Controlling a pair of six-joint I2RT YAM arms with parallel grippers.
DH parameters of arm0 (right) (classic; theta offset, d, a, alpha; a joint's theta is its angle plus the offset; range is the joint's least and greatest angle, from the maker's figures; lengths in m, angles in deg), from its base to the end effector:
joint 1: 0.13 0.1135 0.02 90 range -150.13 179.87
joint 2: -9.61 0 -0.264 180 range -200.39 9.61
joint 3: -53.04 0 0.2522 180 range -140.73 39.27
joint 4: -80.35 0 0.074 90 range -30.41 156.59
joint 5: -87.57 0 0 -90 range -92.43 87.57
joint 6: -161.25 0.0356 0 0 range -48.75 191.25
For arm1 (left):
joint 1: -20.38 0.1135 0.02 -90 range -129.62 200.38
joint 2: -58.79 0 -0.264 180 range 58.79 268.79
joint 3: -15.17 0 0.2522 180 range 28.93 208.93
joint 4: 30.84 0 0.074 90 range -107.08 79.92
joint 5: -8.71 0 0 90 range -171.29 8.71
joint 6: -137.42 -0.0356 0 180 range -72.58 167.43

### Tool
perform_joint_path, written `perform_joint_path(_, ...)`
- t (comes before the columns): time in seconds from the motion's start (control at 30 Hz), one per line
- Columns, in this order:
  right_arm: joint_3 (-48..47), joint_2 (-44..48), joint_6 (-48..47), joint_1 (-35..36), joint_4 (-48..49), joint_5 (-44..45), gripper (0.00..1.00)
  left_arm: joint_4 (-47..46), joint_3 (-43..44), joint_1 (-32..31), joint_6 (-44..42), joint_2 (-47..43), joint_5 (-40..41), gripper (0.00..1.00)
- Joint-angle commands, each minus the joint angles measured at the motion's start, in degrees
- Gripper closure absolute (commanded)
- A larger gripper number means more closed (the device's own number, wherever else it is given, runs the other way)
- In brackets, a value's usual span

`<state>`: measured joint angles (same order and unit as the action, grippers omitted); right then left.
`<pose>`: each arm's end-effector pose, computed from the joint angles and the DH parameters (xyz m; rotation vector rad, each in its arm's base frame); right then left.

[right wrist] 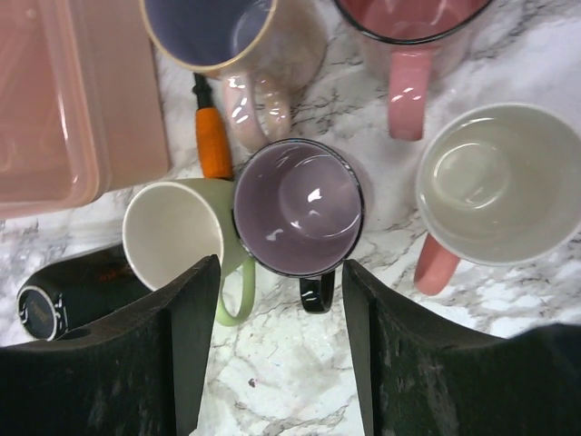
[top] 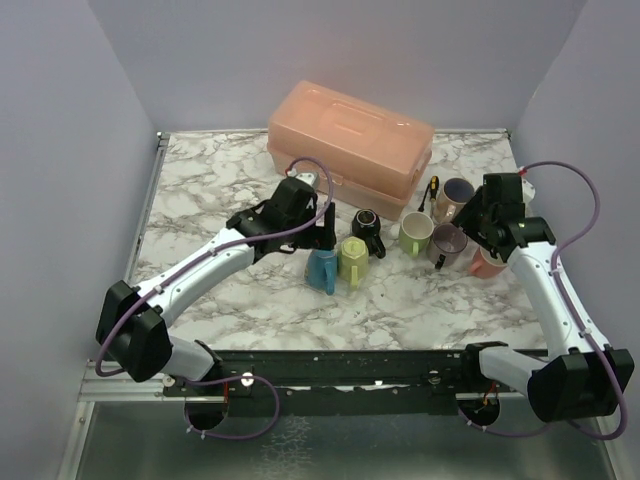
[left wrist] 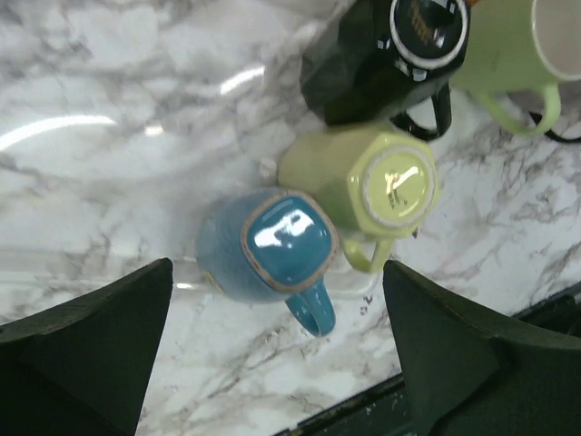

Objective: Turn the mug right side up

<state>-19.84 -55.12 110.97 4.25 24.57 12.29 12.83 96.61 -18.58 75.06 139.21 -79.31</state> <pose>0.2300 0.0085 0.3079 0.8306 2.2172 0.0610 0.2409 -0.1932 0.3041 0.2166 2.3687 -0.5382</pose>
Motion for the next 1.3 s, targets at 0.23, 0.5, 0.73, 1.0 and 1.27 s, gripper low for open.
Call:
perform_joint_path(0.23,3.57,0.17,-5.09,-0.24,4.49,-8.93,0.40,3.27,-9.27,-8.23,13.88,-2.86,0.94,0.01)
perform_joint_path(0.5,5.45,2.69,-4.57,-0.25,3.34,-8.81,0.39,2.96,-8.63,-8.40,9.93,0.96,9.80,0.07)
perform_joint_path(0.73,2.29,1.81,-3.86,-0.20,0.09,-10.89,0.40,4.03,-7.78,-8.26,4.10,4.22,11.28,0.09)
perform_joint_path(1.0,5.15,5.22,-0.41,-0.25,1.11,-11.25,0.40,4.72,-7.78,-6.11,2.44,4.36,15.25,0.26)
perform_joint_path(1.27,4.72,3.59,-1.26,-0.30,1.76,-11.32,0.40,4.21,-4.91,-5.43,-1.43,8.60,13.26,0.36)
